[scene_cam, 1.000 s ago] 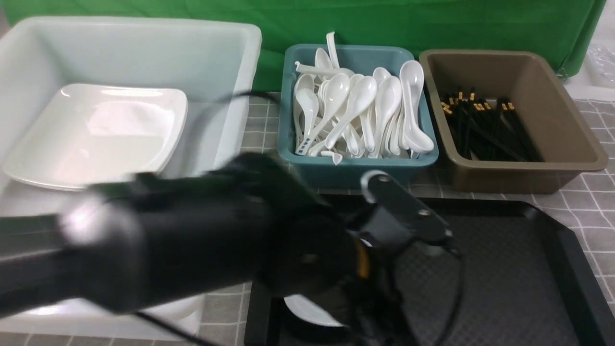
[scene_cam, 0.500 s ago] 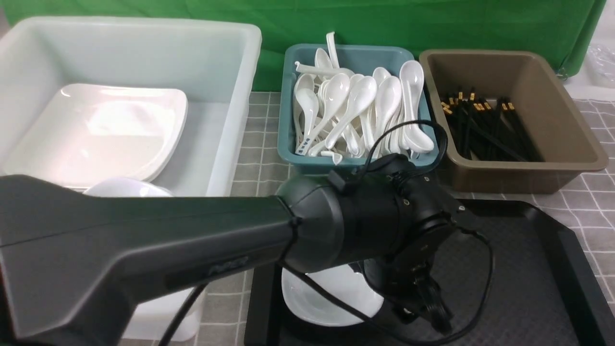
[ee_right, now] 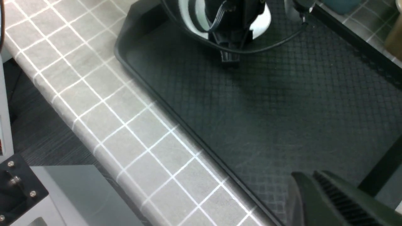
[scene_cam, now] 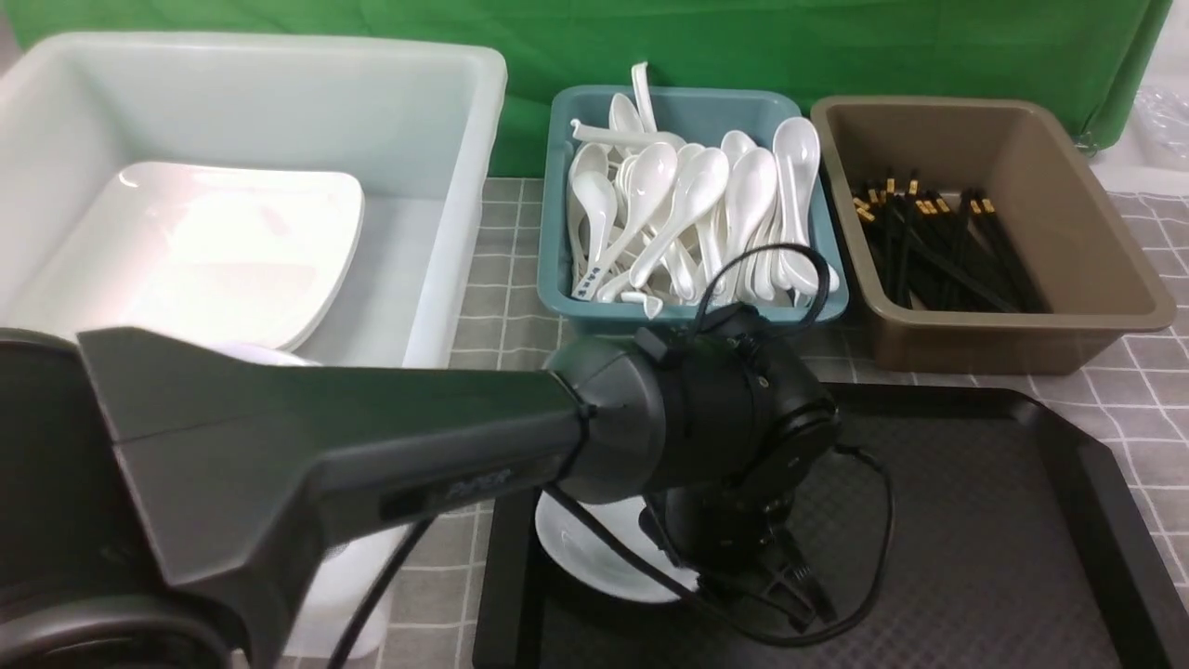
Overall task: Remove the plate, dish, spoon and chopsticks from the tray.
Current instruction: Use the left arm to grab a small plate from the dinner plate, then use the left arm to put the small plate into the large storage box on the left
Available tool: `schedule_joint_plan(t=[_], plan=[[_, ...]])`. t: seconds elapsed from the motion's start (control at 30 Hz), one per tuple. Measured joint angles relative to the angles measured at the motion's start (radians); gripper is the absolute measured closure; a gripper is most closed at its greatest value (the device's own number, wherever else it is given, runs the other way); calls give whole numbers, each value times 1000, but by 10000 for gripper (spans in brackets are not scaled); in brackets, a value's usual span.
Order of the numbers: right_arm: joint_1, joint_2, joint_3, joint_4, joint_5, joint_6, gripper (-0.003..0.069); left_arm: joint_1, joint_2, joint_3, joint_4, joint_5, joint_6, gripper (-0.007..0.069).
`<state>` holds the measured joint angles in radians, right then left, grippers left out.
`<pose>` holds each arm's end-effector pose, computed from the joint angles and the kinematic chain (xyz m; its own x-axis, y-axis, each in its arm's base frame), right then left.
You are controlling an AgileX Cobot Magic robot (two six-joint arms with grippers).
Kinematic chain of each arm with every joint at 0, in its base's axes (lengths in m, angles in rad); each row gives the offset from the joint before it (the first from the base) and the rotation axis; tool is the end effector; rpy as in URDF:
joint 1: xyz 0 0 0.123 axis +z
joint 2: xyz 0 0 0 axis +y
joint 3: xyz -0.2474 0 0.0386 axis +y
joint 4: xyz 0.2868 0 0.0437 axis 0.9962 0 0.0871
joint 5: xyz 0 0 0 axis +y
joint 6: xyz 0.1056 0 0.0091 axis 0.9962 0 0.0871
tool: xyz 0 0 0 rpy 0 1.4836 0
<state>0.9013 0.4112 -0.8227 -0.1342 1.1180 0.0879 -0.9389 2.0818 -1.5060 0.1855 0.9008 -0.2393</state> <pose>0.0844 0.0861 0.3512 -0.3790 -0.4327 -0.8180 -0.7068 0.7059 -0.0459 0.2715 -0.3449 0.0974 -0.6719 0.7118 -0.2047 0.7050 0.6993 0.1177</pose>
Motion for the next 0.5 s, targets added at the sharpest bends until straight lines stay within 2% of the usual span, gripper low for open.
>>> schedule_joint_plan(t=[0.1, 0.2, 0.3, 0.37, 0.5], plan=[[0, 0, 0, 0, 0, -1, 585, -10, -42, 0, -33, 15, 23, 468], [0, 0, 0, 0, -5, 0, 583, -63, -154, 6, -49, 40, 28, 581], [0, 0, 0, 0, -21, 0, 582, -107, -245, 6, -43, 51, 14, 597], [0, 0, 0, -1, -63, 1, 580, -144, -403, 6, 22, 68, -21, 600], [0, 2, 0, -1, -133, 2, 578, -144, -577, 25, 159, 153, -72, 600]])
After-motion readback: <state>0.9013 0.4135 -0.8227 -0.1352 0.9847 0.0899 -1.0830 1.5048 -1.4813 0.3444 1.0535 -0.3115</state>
